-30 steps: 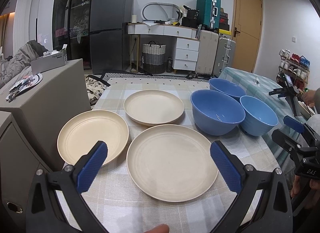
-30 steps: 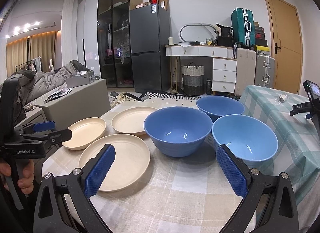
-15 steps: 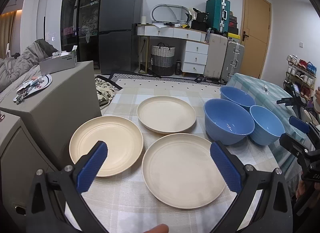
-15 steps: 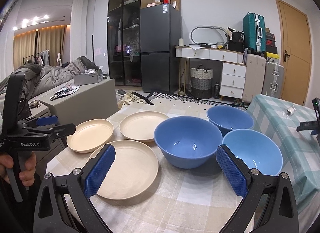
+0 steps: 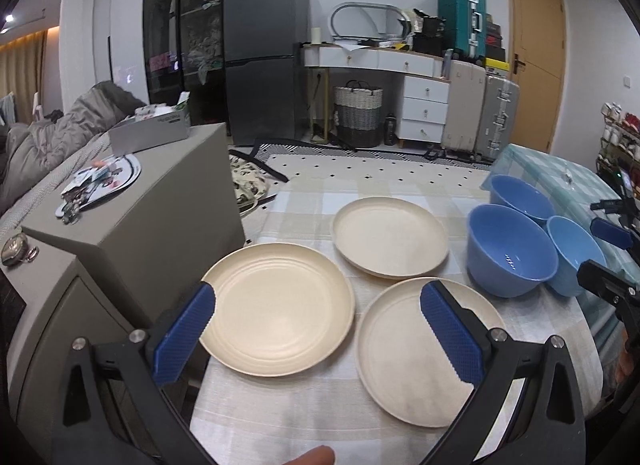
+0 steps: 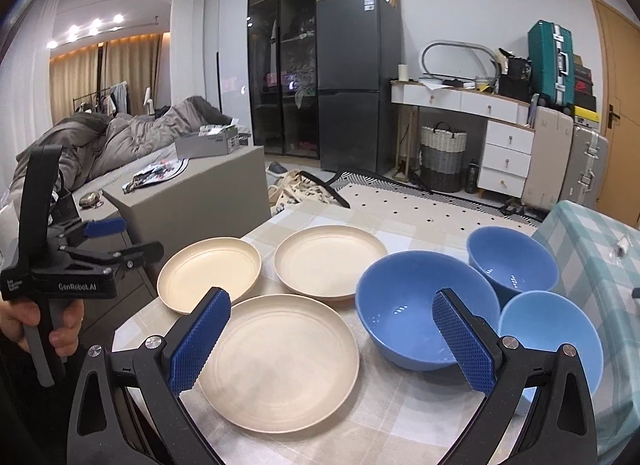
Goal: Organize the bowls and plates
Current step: 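Move both tools toward the rim of the nearest beige plate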
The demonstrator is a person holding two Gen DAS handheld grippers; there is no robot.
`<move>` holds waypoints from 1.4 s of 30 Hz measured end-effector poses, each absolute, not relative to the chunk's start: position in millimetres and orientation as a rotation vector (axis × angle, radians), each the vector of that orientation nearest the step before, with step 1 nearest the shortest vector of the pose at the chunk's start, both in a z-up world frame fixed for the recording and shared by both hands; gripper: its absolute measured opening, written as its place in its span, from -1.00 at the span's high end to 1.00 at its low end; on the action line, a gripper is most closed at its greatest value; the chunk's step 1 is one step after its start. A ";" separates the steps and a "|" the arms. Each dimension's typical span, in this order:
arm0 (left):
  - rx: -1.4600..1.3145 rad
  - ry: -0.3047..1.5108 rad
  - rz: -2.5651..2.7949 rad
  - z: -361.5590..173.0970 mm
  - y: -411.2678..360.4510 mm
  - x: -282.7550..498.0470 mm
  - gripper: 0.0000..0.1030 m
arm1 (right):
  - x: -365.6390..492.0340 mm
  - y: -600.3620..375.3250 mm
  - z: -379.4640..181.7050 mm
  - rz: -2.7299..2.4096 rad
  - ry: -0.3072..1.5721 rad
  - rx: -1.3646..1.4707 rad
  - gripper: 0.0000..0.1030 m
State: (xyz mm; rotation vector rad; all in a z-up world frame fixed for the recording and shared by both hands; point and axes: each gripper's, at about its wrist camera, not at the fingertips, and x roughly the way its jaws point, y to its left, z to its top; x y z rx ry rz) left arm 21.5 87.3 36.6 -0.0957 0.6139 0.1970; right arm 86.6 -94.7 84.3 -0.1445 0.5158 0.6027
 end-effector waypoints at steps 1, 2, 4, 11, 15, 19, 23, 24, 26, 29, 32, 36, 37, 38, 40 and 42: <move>-0.110 0.621 0.202 35.7 94.0 22.7 -1.00 | 89.7 -89.2 82.8 0.604 0.522 -0.154 -0.99; -0.125 0.627 0.209 34.9 100.1 24.0 -1.00 | 93.3 -83.1 82.1 0.612 0.530 -0.156 -0.99; -0.148 0.637 0.227 33.5 111.6 26.7 -1.00 | 100.1 -76.1 81.5 0.636 0.554 -0.145 -0.99; -0.146 0.662 0.287 26.1 142.0 38.4 -1.00 | 120.5 -40.5 85.8 0.663 0.569 -0.172 -0.99; -0.174 0.690 0.282 20.1 159.5 45.7 -1.00 | 131.8 -19.9 86.1 0.683 0.587 -0.191 -0.99; -0.190 0.705 0.271 17.2 173.0 53.7 -0.99 | 142.0 1.8 87.2 0.705 0.600 -0.217 -0.99; -0.205 0.733 0.287 11.4 185.6 62.6 -0.97 | 154.9 22.0 84.6 0.732 0.614 -0.220 -0.99; -0.203 0.737 0.290 10.2 188.3 64.1 -0.97 | 158.6 25.7 83.0 0.736 0.620 -0.215 -0.99; -0.203 0.744 0.287 6.0 192.1 66.8 -0.97 | 168.1 34.2 76.8 0.735 0.643 -0.197 -0.99; -0.206 0.766 0.285 -2.5 198.1 71.3 -0.97 | 178.1 42.3 66.2 0.738 0.677 -0.183 -0.99; -0.194 0.797 0.293 -11.3 203.4 78.6 -0.97 | 186.8 52.7 55.8 0.738 0.707 -0.189 -0.99; -0.214 0.825 0.287 -21.3 213.3 85.5 -0.97 | 198.9 67.7 42.7 0.745 0.735 -0.195 -0.99; -0.215 0.830 0.289 -23.4 215.3 87.6 -0.97 | 201.9 73.1 38.0 0.744 0.744 -0.198 -0.99; -0.213 0.835 0.296 -25.7 217.2 90.3 -0.97 | 204.0 77.0 34.6 0.745 0.749 -0.201 -0.99; -0.214 0.847 0.293 -29.8 219.6 96.2 -0.97 | 207.5 85.2 27.0 0.750 0.768 -0.209 -0.99; -0.212 0.849 0.279 -32.4 220.1 99.8 -0.97 | 210.3 92.2 19.9 0.758 0.782 -0.215 -0.99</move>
